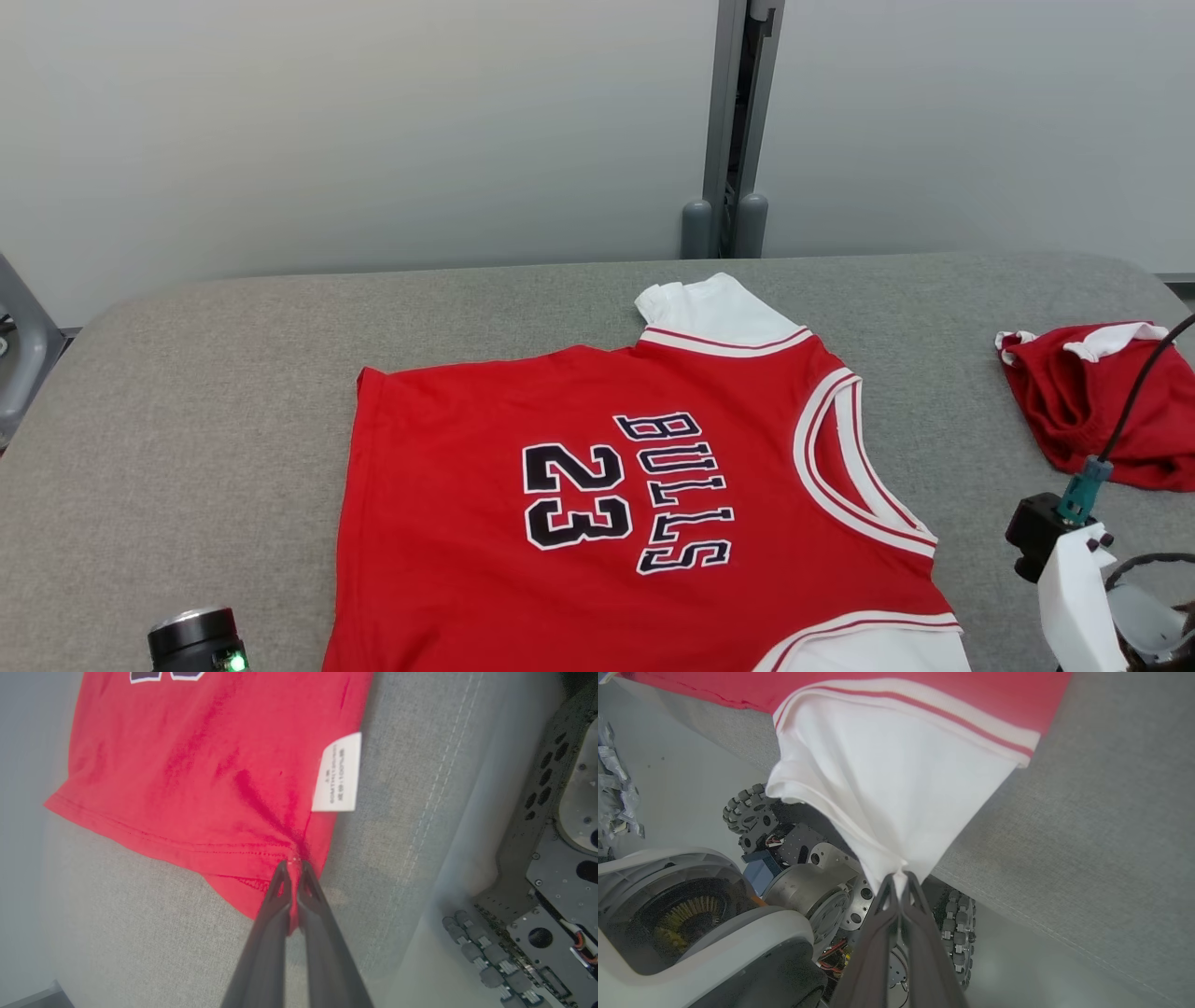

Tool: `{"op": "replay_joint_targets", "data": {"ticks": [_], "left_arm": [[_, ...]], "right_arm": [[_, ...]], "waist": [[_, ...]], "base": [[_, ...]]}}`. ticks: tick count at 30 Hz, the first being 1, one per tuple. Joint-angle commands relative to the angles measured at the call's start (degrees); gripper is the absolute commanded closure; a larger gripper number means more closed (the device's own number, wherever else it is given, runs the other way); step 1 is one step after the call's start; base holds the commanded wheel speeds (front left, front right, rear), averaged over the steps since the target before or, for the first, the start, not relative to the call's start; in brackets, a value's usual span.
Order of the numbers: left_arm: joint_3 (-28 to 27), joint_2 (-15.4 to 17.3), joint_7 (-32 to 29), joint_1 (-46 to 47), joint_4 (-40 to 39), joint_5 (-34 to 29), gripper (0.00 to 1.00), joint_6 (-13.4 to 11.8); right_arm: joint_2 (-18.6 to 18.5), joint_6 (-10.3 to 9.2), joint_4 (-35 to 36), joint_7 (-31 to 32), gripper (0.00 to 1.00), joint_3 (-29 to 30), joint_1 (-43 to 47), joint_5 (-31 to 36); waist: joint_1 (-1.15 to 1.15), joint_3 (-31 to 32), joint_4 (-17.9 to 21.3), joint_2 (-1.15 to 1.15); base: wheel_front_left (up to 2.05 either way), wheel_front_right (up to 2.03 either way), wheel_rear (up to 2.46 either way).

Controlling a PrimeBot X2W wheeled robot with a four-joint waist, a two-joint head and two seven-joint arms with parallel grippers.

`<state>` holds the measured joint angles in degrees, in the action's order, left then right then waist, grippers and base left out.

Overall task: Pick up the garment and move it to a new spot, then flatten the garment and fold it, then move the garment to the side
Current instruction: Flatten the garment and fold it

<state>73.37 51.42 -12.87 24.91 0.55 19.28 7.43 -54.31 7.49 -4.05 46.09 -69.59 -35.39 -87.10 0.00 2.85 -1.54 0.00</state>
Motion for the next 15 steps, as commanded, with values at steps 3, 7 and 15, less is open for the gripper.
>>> {"op": "replay_joint_targets", "data": {"ticks": [3,7,15], "left_arm": [[-0.1,0.7,-0.5,-1.6,-1.0,0.2,1.00,0.0],[0.0,1.1,-1.5,-2.7,-1.7,0.6,1.00,0.0],[-0.1,1.8,-2.7,-3.4,-3.5,1.6,1.00,0.0]], "right_arm": [[-1.9,0.01,2.2,2.1,1.00,-0.3,1.8,-0.9],[-2.9,0.01,3.6,3.0,1.00,-0.4,2.7,-1.9],[-3.6,0.01,5.9,1.4,1.00,0.0,4.4,-3.1]], "waist": [[0.00,-0.1,0.3,0.00],[0.00,-0.1,0.4,0.00],[0.00,-0.4,0.1,0.00]], "base": [[0.00,0.00,0.00],[0.00,0.00,0.00],[0.00,0.00,0.00]]}}
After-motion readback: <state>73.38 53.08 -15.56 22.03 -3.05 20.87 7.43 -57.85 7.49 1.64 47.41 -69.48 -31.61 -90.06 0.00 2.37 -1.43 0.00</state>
